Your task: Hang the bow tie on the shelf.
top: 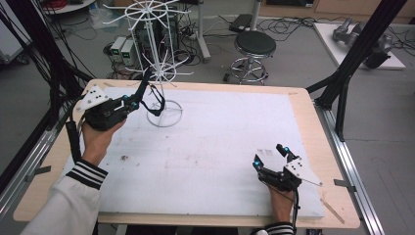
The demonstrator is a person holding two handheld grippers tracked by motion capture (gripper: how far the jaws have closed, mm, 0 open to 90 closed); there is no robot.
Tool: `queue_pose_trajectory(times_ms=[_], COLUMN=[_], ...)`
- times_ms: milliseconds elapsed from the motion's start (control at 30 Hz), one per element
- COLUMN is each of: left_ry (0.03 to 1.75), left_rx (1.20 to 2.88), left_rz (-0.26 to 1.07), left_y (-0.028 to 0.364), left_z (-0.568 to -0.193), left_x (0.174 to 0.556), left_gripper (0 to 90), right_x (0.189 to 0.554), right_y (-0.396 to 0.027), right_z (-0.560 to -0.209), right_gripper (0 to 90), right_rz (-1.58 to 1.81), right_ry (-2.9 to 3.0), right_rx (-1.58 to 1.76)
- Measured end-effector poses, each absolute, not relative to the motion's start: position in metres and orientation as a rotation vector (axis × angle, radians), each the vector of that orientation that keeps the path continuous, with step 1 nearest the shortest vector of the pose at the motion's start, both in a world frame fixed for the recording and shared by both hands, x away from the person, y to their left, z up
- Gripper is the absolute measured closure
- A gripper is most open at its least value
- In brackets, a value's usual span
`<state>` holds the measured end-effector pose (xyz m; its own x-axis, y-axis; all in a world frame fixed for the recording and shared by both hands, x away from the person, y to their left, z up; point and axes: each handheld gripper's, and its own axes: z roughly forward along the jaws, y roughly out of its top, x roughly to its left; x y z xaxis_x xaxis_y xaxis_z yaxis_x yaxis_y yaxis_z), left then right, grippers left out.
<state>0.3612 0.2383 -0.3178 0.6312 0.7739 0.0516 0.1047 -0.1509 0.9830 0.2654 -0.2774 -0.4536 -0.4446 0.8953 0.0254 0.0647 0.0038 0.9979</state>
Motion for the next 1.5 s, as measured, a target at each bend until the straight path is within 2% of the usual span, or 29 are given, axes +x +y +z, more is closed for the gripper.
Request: queue_pose_trajectory(times_ms=[800,900,1067,1167,1233,1367,1500], left_ry=[0.776,0.789,0.811,0.808,0.791,0.760,0.720], left_rx=[1.673,1.672,1.646,1.637,1.634,1.609,1.561], left_rz=[0.674,0.675,0.660,0.647,0.633,0.610,0.635], left_y=[0.228,0.228,0.230,0.232,0.235,0.244,0.255], left_z=[-0.331,-0.332,-0.337,-0.339,-0.343,-0.351,-0.368], left_x=[0.378,0.378,0.380,0.380,0.379,0.370,0.345], left_gripper=[77.8,70.4,43.5,33.7,22.8,16.5,15.9], right_x=[0.265,0.265,0.265,0.265,0.265,0.265,0.265], right_y=[-0.278,-0.278,-0.278,-0.278,-0.278,-0.278,-0.278], right_z=[-0.454,-0.454,-0.454,-0.454,-0.454,-0.454,-0.454], right_gripper=[10.1,10.1,10.1,10.1,10.2,10.1,10.1], right_rz=[1.524,1.525,1.527,1.524,1.525,1.525,1.525], right_ry=[1.583,1.582,1.582,1.582,1.581,1.582,1.585], right_rx=[1.005,1.001,1.004,1.003,1.004,1.004,1.009])
